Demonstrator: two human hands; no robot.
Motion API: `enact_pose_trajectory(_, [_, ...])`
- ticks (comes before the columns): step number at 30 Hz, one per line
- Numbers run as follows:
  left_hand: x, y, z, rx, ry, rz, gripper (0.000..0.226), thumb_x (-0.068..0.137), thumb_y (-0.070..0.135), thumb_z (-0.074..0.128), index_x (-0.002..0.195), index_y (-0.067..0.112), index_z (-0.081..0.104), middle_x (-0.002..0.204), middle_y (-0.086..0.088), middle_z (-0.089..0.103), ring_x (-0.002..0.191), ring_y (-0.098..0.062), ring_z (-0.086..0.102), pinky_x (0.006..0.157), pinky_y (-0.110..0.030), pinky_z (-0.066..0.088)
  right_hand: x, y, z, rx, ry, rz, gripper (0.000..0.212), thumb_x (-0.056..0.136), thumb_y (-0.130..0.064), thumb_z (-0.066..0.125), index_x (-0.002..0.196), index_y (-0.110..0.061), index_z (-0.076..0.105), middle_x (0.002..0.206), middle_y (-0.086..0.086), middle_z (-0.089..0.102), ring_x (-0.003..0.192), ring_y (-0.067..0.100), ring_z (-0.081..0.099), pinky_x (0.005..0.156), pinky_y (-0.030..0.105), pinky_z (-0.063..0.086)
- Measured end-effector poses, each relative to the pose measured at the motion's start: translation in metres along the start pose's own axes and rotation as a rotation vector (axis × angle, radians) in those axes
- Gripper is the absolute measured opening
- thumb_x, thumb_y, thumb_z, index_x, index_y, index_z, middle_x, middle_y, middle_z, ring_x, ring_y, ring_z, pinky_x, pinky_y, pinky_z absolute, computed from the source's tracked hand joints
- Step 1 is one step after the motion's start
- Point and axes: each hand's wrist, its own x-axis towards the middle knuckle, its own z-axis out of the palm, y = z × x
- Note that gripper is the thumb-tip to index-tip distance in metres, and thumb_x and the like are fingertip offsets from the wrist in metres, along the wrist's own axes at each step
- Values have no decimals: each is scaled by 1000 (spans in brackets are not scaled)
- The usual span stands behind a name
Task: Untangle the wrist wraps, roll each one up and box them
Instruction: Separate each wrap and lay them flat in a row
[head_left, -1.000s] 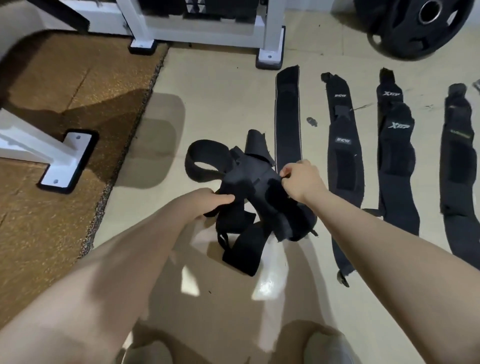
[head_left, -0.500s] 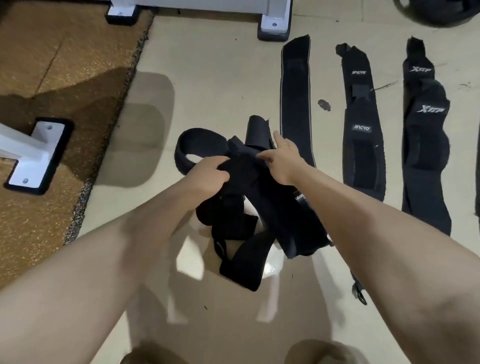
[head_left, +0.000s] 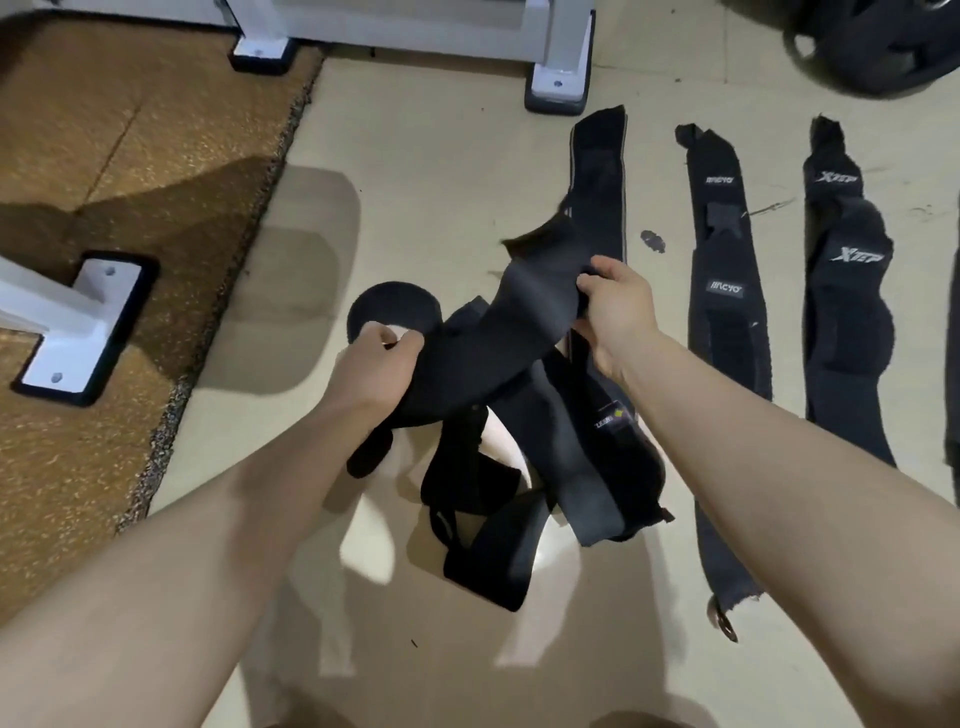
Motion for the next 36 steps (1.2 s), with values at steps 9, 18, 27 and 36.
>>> enact_pose_trajectory(9, [-52,79,-52,-554,-392,29,25,98,8,43,113,18,61,78,-8,62,54,-14,60,46,-17,47,-58,-90,-66,-1007,-37,-463,12,87,-13,57,83,-21,65,83,-1,65,85,23,63,70,34,51])
enact_pose_trajectory(18, [-88,151,-78,-1509,-610,77,50,100,26,19,106,-9,54,94,-23,70,102,-30,63,95,-43,45,-101,-126,-112,-621,-210,-166,43,65,-51,70,77,-12,57,74,10,50,70,23,43,68,32,35])
enact_pose_trajectory(27, [-78,135,-71,-1009,-209,67,19,97,-4,43,87,3,57,68,-4,68,53,-6,66,77,-20,56,-119,-127,-119,-531,-455,-52,26,93,-26,58,97,-6,73,97,8,74,90,21,70,82,26,52])
enact_pose_trajectory(36, [-88,126,-66,-370,-158,128,38,95,50,49,72,20,46,54,5,45,48,-11,37,47,-22,29,-129,-103,-133,-931,-661,268,29,87,-28,66,69,-16,46,76,7,38,74,21,36,97,33,42])
